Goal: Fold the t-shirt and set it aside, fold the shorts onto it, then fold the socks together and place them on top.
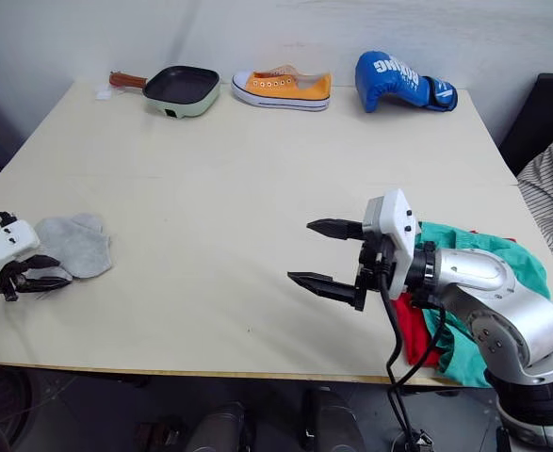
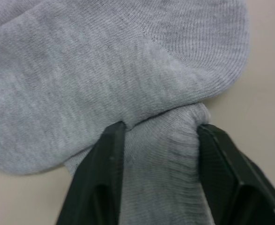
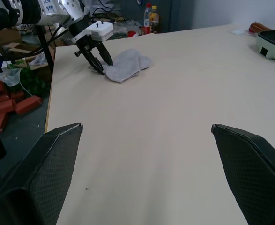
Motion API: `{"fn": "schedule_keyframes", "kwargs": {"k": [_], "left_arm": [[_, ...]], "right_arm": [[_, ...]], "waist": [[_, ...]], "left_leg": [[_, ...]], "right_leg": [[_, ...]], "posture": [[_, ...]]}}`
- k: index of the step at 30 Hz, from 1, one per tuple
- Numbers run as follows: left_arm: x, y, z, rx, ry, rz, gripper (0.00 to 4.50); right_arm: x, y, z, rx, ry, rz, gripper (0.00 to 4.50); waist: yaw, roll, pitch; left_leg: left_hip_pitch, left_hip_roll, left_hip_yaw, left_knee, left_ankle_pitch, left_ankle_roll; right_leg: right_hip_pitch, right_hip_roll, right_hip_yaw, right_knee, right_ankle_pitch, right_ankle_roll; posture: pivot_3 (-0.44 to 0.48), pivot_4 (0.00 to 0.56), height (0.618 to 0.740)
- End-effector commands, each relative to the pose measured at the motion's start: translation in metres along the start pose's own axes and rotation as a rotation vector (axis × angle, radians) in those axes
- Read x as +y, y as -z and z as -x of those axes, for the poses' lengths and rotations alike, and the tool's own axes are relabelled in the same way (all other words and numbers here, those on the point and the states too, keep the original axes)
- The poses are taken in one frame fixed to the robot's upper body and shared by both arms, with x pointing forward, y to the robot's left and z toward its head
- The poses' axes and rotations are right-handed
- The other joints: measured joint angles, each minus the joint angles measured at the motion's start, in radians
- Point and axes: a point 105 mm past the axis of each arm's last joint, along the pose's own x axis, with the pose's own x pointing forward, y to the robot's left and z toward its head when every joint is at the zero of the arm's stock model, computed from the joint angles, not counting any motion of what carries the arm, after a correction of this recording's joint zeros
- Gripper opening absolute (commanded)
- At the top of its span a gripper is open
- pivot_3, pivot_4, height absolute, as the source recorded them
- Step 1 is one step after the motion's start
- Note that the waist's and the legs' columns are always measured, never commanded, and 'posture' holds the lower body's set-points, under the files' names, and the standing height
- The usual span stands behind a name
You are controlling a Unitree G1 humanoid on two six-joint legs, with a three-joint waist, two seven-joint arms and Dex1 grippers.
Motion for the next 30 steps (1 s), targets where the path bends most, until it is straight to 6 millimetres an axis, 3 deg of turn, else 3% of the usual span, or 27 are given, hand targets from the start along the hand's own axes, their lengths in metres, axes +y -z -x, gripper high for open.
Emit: {"fn": "schedule_keyframes", "kwargs": {"k": [1,4,9,14,19,22,26,30], "left_arm": [[-0.005,0.013,-0.003,0.034,0.006,0.042,0.92],[-0.007,0.014,-0.004,0.031,0.015,0.048,0.04],[-0.009,0.013,-0.003,0.004,0.022,0.088,0.01],[-0.026,0.003,0.001,-0.057,0.116,0.263,0.01],[-0.089,-0.057,0.019,-0.190,0.379,0.428,0.01],[-0.121,-0.080,0.022,-0.171,0.432,0.561,0.01],[-0.141,-0.099,0.004,-0.158,0.408,0.698,0.01],[-0.154,-0.120,-0.017,-0.196,0.400,0.690,0.01]], "right_arm": [[0.004,-0.013,0.004,-0.036,-0.025,0.056,4.50],[0.005,-0.010,0.005,-0.030,-0.039,0.057,4.50],[0.002,-0.006,0.003,-0.020,-0.058,0.052,4.50],[0.000,-0.003,-0.001,-0.021,-0.081,0.055,4.50],[0.002,-0.002,-0.001,-0.021,-0.084,0.040,4.50],[0.006,0.001,0.000,-0.016,-0.084,0.031,4.50],[0.006,0.003,-0.001,-0.018,-0.070,0.022,4.50],[0.007,0.006,-0.001,-0.016,-0.062,0.018,4.50]], "waist": [[0.000,0.000,0.000],[0.000,0.000,0.000],[0.000,0.000,0.000],[-0.003,0.001,0.000],[-0.006,0.001,0.001],[0.004,0.001,0.001],[0.004,0.003,0.002],[0.000,0.001,0.002]], "left_leg": [[0.000,0.000,0.000,0.000,0.000,0.000],[0.000,0.000,0.000,0.000,0.000,0.000],[0.000,0.000,0.000,0.000,0.000,0.000],[0.000,0.000,0.000,0.000,0.000,0.000],[-0.001,0.001,0.000,0.000,0.000,-0.001],[-0.003,0.000,-0.005,0.002,0.000,-0.001],[0.000,-0.002,-0.006,0.002,-0.001,0.002],[-0.001,-0.001,-0.006,0.003,-0.001,0.001]], "right_leg": [[0.000,0.000,0.000,0.000,0.000,0.000],[0.000,0.000,0.000,0.000,0.000,0.000],[0.000,0.000,0.000,0.000,0.000,0.000],[0.000,0.000,0.001,0.000,0.000,0.000],[0.000,-0.001,0.002,-0.001,0.000,0.000],[0.001,-0.001,0.003,-0.003,0.000,0.000],[0.006,-0.001,0.005,-0.003,0.000,0.001],[0.005,0.002,0.006,-0.002,0.001,0.002]], "posture": [[0.000,0.150,0.740],[0.000,0.150,0.740],[0.000,0.150,0.740],[0.000,0.150,0.740],[0.000,0.150,0.740],[0.000,0.150,0.740],[0.000,0.150,0.740],[0.000,0.150,0.740]]}}
